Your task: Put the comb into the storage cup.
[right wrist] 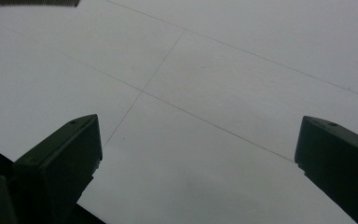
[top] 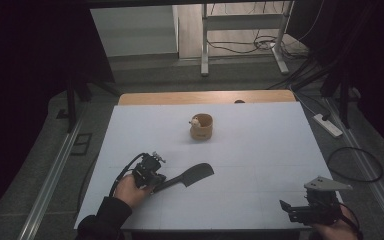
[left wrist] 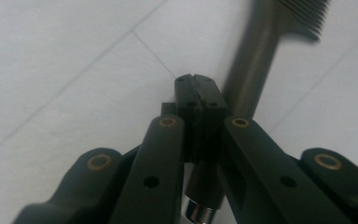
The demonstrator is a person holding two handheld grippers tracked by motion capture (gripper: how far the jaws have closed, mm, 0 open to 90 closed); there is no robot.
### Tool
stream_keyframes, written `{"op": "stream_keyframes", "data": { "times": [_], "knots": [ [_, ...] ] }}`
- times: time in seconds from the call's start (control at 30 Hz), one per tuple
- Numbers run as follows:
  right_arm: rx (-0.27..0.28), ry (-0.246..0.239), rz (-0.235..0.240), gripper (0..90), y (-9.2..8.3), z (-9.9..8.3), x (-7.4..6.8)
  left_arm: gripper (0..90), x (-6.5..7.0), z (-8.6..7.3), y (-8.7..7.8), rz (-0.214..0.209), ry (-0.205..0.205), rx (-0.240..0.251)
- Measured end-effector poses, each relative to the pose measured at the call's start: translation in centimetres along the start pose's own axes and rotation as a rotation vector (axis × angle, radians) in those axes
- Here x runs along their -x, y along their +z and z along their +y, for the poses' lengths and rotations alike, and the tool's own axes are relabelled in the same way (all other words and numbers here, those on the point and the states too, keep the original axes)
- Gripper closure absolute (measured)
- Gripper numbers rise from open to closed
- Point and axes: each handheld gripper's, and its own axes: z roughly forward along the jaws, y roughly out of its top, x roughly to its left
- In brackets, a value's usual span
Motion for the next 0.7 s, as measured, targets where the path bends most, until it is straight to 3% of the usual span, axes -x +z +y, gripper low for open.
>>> {"op": "stream_keyframes", "data": {
  "times": [0.4, 0.7],
  "knots": [
    [0.001, -0.008, 0.0, 0.8, 0.0, 0.0, -0.1, 86.5, 1.5, -0.8, -0.1, -0.043, -0.044, -0.002],
    [0.002, -0.01, 0.0, 0.9, 0.0, 0.0, -0.1, 82.6, 1.5, -1.1, -0.8, -0.036, -0.08, 0.046]
  ]
}}
